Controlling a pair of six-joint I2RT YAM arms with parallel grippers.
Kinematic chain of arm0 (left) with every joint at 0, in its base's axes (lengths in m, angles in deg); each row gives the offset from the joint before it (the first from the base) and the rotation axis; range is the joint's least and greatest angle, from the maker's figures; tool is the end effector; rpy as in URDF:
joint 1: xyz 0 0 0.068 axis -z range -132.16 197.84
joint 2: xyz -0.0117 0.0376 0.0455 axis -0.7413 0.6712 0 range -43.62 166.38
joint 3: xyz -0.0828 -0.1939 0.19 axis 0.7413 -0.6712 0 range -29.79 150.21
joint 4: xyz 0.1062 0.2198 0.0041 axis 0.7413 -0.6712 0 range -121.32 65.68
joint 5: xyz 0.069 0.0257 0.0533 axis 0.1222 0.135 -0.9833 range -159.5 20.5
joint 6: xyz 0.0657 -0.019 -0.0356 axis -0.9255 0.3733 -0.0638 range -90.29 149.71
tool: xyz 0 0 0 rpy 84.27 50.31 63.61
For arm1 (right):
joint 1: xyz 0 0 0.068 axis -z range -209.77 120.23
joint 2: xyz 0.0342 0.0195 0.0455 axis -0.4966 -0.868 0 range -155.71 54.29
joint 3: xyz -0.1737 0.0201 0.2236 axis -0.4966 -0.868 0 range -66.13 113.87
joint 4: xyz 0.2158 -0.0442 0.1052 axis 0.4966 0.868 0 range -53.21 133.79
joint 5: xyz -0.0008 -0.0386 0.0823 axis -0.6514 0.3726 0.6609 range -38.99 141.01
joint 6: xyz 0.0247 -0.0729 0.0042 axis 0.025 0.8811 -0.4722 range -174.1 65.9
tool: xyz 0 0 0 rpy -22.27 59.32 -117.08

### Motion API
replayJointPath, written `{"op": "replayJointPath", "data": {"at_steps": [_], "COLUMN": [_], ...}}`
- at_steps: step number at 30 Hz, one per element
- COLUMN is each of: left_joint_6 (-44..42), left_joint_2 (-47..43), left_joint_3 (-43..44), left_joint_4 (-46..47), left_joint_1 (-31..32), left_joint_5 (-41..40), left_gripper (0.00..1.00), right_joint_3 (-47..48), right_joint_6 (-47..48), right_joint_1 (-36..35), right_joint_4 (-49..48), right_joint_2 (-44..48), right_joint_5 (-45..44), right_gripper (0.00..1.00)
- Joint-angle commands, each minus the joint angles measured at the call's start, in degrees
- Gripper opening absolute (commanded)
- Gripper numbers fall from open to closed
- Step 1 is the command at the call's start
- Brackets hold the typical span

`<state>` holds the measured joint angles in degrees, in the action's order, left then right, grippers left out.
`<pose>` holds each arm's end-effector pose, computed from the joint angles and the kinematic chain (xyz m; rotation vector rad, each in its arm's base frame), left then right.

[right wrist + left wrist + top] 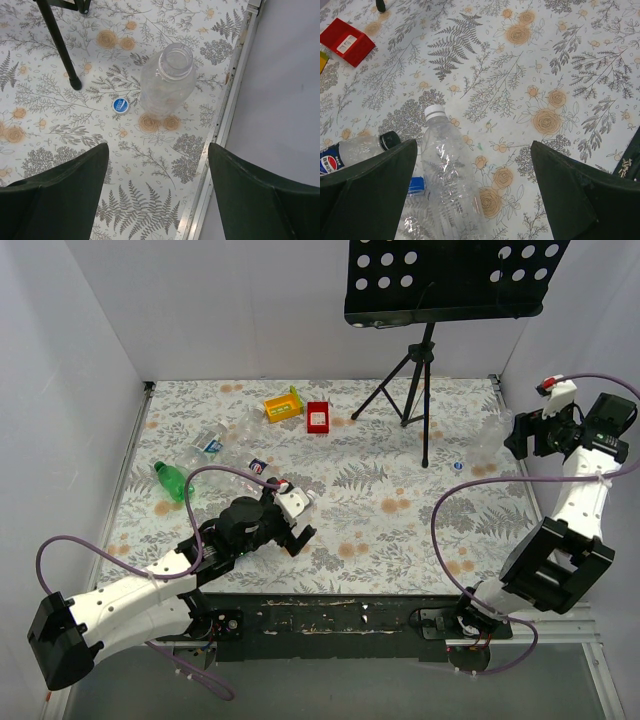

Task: Unscrew the bottle caps
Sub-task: Place the plastic bottle at the center of the board.

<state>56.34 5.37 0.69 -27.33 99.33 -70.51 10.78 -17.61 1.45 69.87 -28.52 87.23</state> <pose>0.1274 -0.1581 0.2551 0.4295 2.0062 -0.8660 0.2899 -0.1305 0.3434 -0.4194 2.0608 0.0121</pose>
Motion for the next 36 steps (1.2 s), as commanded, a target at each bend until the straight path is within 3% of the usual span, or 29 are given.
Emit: {"op": "replayJointPath", "data": {"at_steps": [1, 26, 36], "left_joint_6": [0.0, 0.35, 2.1], "left_joint_2": [-1.44, -2.23, -2.32], "left_joint_3": [0.11, 0.28, 0.55], "left_joint_4": [0.28, 0.1, 0.19], "left_joint_1": [-0.33, -0.24, -0.51], "left_joint_5": [0.4, 0.49, -0.21], "left_gripper": [0.98, 0.98, 0.98], "right_joint_3": [-1.05, -5.71, -7.11], "right_joint_6": [1.39, 3.68, 4.55], "right_joint_1": [0.51, 0.51, -1.16], "right_joint_4": [1.72, 10.16, 15.87], "right_joint_2": [3.09, 11.79, 15.21], "right_joint_5": [1.39, 4.82, 10.88], "right_gripper": [0.87, 0.87, 0.86]}}
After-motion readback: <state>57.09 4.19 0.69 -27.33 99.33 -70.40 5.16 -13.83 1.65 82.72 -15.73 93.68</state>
